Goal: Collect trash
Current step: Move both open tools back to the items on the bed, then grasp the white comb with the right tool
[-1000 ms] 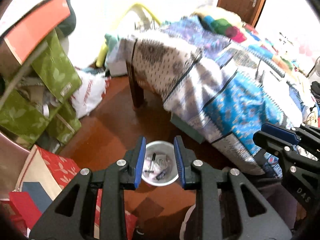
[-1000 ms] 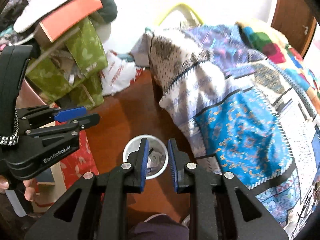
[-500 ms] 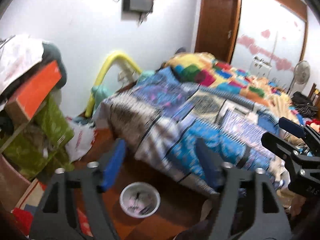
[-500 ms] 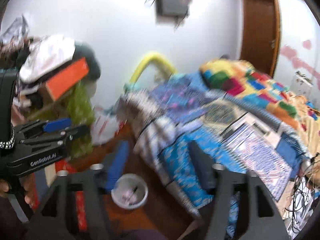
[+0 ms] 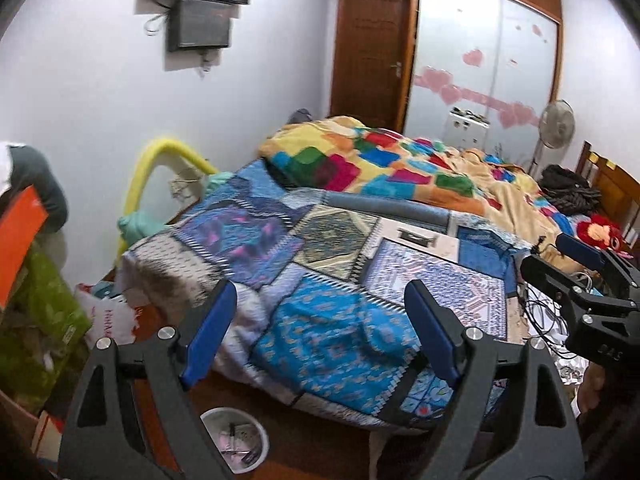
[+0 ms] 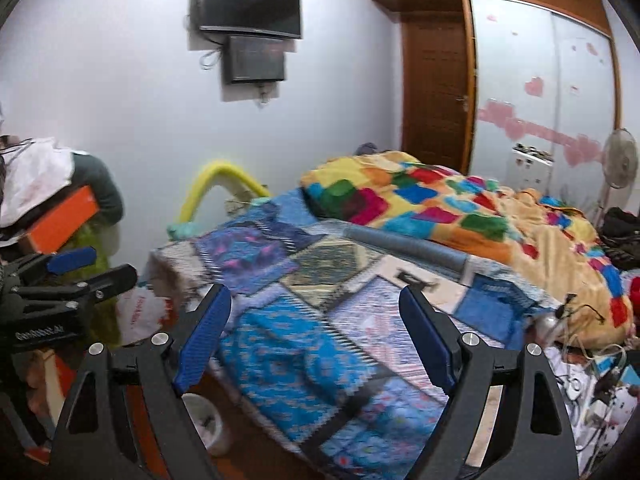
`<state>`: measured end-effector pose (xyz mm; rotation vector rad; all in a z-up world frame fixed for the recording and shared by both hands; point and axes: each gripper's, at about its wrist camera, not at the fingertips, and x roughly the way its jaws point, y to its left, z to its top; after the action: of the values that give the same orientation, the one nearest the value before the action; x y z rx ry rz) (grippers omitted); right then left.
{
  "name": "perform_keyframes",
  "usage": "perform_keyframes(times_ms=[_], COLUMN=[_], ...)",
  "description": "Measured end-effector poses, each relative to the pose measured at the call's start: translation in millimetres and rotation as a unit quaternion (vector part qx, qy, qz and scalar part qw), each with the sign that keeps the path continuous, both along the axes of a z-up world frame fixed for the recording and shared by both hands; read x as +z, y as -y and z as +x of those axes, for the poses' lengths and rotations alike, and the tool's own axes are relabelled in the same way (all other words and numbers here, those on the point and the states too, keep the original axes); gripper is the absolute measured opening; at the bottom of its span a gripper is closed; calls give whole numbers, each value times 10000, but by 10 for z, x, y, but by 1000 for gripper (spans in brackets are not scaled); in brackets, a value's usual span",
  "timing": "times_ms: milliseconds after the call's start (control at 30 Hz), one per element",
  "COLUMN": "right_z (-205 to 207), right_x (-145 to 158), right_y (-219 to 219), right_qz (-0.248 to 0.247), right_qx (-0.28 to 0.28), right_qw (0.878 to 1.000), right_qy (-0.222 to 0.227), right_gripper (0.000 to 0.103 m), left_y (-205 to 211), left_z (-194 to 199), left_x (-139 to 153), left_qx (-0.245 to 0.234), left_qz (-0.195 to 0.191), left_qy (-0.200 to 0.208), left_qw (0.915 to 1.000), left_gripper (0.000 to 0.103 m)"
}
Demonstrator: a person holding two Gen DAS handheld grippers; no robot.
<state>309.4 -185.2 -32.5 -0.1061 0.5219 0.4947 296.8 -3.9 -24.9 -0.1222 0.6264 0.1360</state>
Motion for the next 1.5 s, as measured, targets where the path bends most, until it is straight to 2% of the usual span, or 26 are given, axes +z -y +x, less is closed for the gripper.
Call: perform_keyframes(times_ms=[167, 333, 533, 700, 867, 1067, 1100, 1233, 1333, 1433, 1500], right_z=[320, 716, 1322, 1890, 2433, 3118, 3202, 3394, 3406, 3425, 3416], right_x=[-113, -297, -703, -1035, -1318, -1721, -1794, -2045, -2066, -2077, -2061], right_y=[249, 456, 611, 701, 745, 709, 701, 662, 633, 591, 609], right_qz=[-136, -352, -409, -170, 290, 1043, 1121, 1194, 1086, 901, 895], right_qx=[-198, -363, -572, -684, -871, -1309, -1381, -1640, -1786, -1826, -1807], right_qw=[9997, 9983, 9950, 9900, 9801, 9526, 9480, 9341, 9379, 9430, 9444], right_qy=[-102, -302, -715, -1221, -1759, -2542, -2641, -2937, -2770, -2633, -2596], right_gripper=[84, 84, 84, 83, 68, 51, 49, 31, 26, 13, 12], left_y=[198, 314, 408, 465, 482, 485, 483, 450, 417, 407, 406], left_z=[437, 885, 1427, 1846, 2182, 2430, 2463, 2548, 2595, 2660, 2713], left_x=[-135, -429, -860, -1148, -1361, -1561, -1586, -1715, -1787, -1831, -1836], left_qx=[-240, -356, -452, -562, -624, -633, -636, -619, -592, -563, -543], left_qz=[-9, -41, -27, 24, 38, 68, 74, 120, 86, 47, -38], left_qy=[-145, -341, -586, -710, -760, -728, -741, -819, -852, -918, -959], left_qw=[9996, 9988, 9973, 9959, 9952, 9953, 9952, 9946, 9946, 9942, 9939], left_gripper=[86, 86, 86, 86, 86, 86, 86, 86, 86, 86, 86])
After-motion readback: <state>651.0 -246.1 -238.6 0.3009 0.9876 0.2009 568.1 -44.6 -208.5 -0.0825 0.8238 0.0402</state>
